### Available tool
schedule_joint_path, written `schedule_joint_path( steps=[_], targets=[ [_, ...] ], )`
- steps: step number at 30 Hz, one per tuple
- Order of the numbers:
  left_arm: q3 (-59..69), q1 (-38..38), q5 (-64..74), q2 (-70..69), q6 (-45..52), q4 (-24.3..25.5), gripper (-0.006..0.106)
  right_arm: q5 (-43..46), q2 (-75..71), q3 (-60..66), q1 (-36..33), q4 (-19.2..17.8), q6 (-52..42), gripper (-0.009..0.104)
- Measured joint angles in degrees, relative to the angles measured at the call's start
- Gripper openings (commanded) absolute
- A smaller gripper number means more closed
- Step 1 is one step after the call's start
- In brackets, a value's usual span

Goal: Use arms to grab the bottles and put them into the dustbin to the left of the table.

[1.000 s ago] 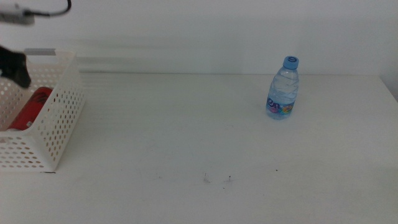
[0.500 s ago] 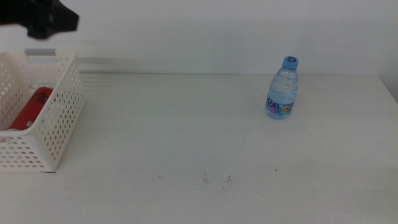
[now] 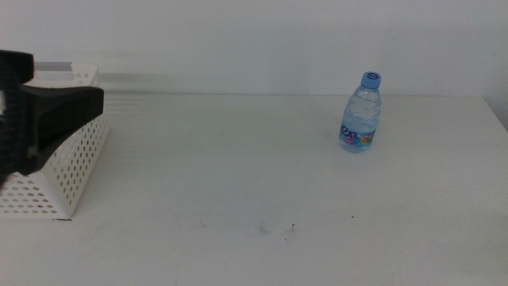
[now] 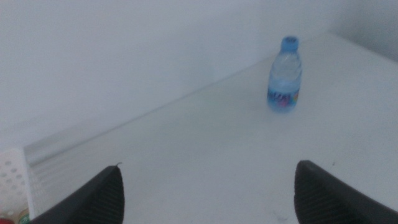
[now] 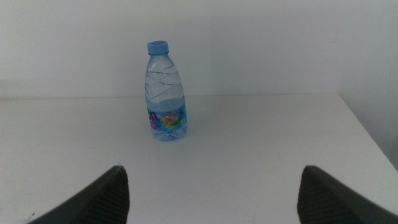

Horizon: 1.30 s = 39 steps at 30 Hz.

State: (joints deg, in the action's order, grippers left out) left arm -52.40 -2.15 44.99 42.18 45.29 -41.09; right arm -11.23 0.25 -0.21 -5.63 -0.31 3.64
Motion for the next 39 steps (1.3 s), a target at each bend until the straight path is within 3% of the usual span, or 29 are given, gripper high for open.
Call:
schedule_joint_path(
  steps=[10,16,26,28,30,32,39],
  targets=[
    [0.4,-2.1,0.2,-0.5,1.3,-2.7,0.094,0.0,0.0,0.0,0.0,0.0,0.0,0.089],
    [0.4,-7.2,-0.4,-0.5,0.5,0.2,0.094,0.0,0.0,0.0,0.0,0.0,0.0,0.089],
    [0.4,-7.7,-1.0,-0.5,-0.2,0.6,0.094,0.0,0.0,0.0,0.0,0.0,-0.1,0.089],
    [0.4,-7.7,-1.0,-0.5,-0.2,0.6,0.094,1.6,0.0,0.0,0.0,-1.9,-0.8,0.089],
    [0.4,-7.7,-1.1,-0.5,-0.2,0.6,0.094,6.8,0.0,0.1,0.0,-6.1,-1.2,0.089],
    [0.4,-7.7,-1.5,-0.5,-0.2,0.7,0.094,13.0,0.3,0.1,0.0,-7.8,-1.2,0.089],
    [0.4,-7.7,-2.8,-0.7,-0.2,0.7,0.094,22.5,20.1,-2.3,0.0,-1.7,-6.7,0.089]
  ],
)
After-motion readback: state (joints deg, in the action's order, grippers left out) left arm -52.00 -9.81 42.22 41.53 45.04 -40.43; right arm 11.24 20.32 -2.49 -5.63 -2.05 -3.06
